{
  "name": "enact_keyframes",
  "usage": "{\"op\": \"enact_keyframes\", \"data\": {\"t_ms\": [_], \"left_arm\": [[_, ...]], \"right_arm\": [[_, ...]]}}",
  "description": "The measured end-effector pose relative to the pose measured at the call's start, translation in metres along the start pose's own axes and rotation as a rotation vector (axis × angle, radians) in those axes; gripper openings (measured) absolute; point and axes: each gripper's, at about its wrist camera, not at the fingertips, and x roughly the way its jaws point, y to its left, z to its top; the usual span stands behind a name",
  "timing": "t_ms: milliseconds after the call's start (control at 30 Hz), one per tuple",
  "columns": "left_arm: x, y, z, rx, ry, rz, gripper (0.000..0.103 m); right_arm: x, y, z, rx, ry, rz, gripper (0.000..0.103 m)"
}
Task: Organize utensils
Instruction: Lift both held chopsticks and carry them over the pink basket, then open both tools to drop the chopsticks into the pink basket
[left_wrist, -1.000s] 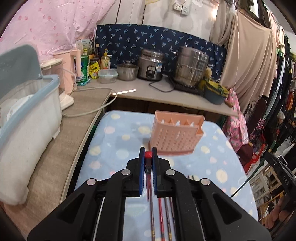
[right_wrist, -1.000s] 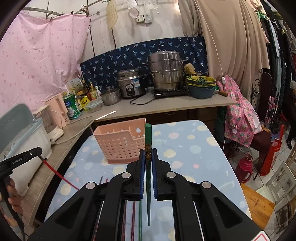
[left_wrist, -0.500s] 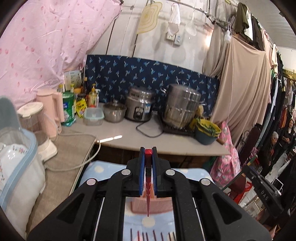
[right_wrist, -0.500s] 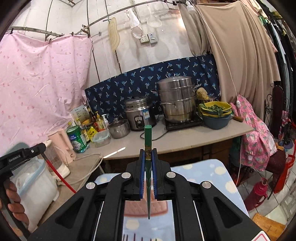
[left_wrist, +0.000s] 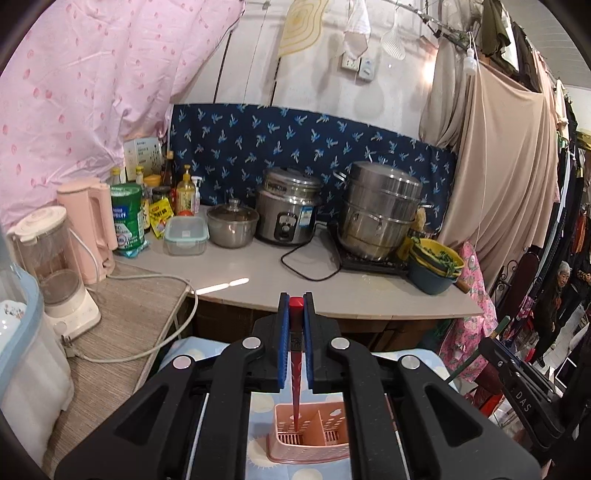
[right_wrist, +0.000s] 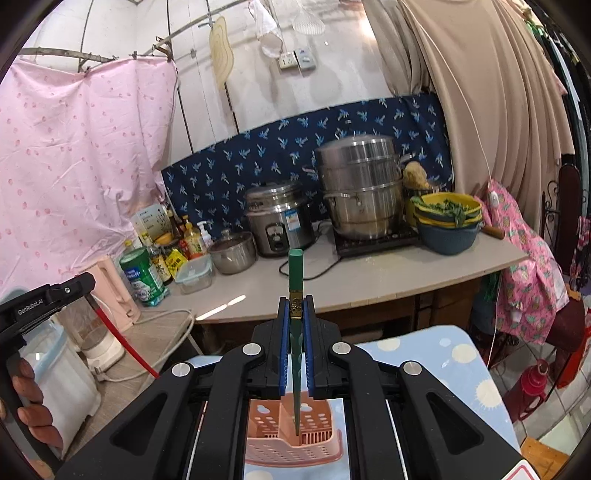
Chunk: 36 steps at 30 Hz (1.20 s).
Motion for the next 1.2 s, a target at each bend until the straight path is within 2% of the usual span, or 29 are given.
{"op": "enact_keyframes", "data": {"t_ms": [167, 300, 333, 400, 433, 467, 767, 967, 1200], "left_arm": [[0.02, 0.009, -0.024, 0.012, 0.051, 0.019, 0.007], [0.023, 0.02, -0.036, -0.011, 0.072, 0.004, 0.009], [0.023, 0.022, -0.038, -0.013, 0.075, 0.009, 0.012], [0.02, 0.026, -0.042, -0.025, 0.072, 0.022, 0.036], [0.018, 0.028, -0.043, -0.028, 0.066, 0.027, 0.039], [0.015, 0.029, -0.045, -0.025, 0.062, 0.032, 0.04], [-0.017, 0.03, -0.063, 0.008, 0.078, 0.05, 0.04], [-0.046, 0.026, -0.086, 0.048, 0.095, 0.081, 0.04], [-0.077, 0.023, -0.118, 0.061, 0.132, 0.1, 0.04]], "right_arm": [[0.021, -0.007, -0.024, -0.001, 0.051, -0.012, 0.007], [0.027, -0.008, -0.037, -0.011, 0.082, -0.021, 0.008], [0.025, -0.008, -0.039, -0.016, 0.077, -0.026, 0.012], [0.018, -0.008, -0.041, -0.029, 0.063, -0.042, 0.022], [0.014, -0.007, -0.042, -0.033, 0.053, -0.047, 0.029], [0.01, -0.007, -0.043, -0.034, 0.048, -0.048, 0.032], [-0.039, -0.014, -0.054, -0.025, 0.034, -0.057, 0.033], [-0.074, -0.018, -0.08, -0.002, 0.069, -0.055, 0.035], [-0.115, -0.01, -0.117, -0.042, 0.094, -0.076, 0.035]]}}
